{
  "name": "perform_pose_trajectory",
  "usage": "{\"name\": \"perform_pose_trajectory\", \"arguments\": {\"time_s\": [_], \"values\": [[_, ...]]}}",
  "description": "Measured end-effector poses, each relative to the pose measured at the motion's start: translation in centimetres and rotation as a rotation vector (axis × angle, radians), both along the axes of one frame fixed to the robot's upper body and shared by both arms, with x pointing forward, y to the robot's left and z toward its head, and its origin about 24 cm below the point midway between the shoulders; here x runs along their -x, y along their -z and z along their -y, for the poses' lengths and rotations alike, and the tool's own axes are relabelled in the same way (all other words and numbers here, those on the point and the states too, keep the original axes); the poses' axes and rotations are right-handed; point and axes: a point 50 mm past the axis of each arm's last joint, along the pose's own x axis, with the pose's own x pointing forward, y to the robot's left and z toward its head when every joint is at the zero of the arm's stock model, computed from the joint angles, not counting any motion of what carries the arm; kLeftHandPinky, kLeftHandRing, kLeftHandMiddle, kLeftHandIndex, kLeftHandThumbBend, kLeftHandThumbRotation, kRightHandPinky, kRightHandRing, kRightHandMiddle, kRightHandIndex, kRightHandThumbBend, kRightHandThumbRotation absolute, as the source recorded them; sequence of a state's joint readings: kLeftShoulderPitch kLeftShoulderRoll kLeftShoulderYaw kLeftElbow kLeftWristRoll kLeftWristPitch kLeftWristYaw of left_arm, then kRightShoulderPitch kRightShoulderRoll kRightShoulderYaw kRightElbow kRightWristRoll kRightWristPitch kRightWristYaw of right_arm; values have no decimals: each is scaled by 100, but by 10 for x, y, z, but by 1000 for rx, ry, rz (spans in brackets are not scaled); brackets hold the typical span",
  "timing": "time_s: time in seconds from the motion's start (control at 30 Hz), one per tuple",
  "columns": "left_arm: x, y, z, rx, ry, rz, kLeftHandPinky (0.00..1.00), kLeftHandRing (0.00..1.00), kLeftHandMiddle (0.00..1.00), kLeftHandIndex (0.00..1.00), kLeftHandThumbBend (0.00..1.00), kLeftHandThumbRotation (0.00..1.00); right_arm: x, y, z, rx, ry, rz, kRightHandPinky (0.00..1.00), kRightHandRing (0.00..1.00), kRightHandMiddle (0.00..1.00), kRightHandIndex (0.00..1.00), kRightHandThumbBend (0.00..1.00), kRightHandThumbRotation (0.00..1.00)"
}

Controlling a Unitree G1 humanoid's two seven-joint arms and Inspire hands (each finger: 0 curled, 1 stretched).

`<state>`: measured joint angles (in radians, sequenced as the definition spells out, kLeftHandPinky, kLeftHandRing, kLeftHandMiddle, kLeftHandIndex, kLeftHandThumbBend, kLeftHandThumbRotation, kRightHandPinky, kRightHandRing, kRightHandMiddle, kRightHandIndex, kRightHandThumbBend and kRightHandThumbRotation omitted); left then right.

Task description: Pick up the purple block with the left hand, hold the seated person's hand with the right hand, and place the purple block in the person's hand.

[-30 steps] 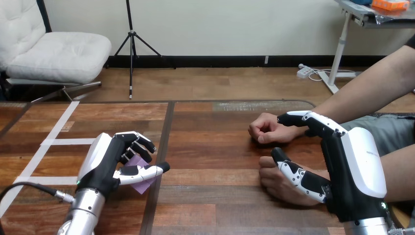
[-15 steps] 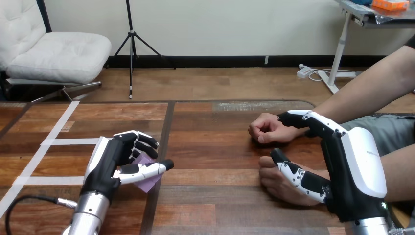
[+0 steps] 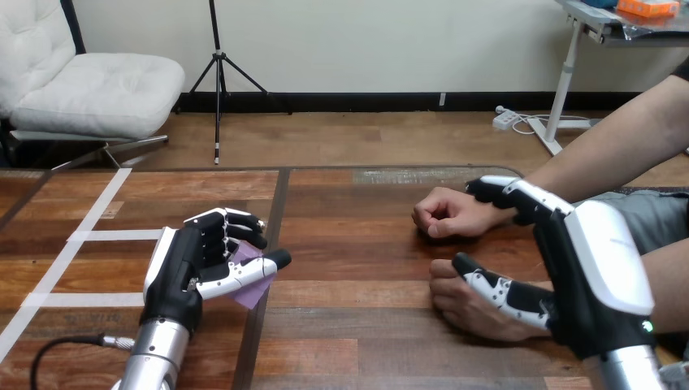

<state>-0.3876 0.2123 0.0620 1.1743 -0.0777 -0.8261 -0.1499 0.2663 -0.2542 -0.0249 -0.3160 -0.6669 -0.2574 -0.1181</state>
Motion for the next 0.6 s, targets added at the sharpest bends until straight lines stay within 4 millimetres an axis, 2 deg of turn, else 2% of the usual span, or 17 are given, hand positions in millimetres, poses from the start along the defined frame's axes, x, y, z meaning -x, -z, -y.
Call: {"name": "perform_pose_trajectory", "arguments": {"time_s": [0.37, 0.6], "values": [[1, 2, 7, 121, 4, 12, 34, 39, 47, 49, 92, 13, -1, -6, 11, 73, 33, -59, 67, 78, 80, 81, 73, 3], [1, 2, 12, 190, 13, 22, 34, 39, 47, 48, 94, 12, -3, -7, 18, 140, 50, -123, 73, 81, 84, 84, 77, 1]]}}
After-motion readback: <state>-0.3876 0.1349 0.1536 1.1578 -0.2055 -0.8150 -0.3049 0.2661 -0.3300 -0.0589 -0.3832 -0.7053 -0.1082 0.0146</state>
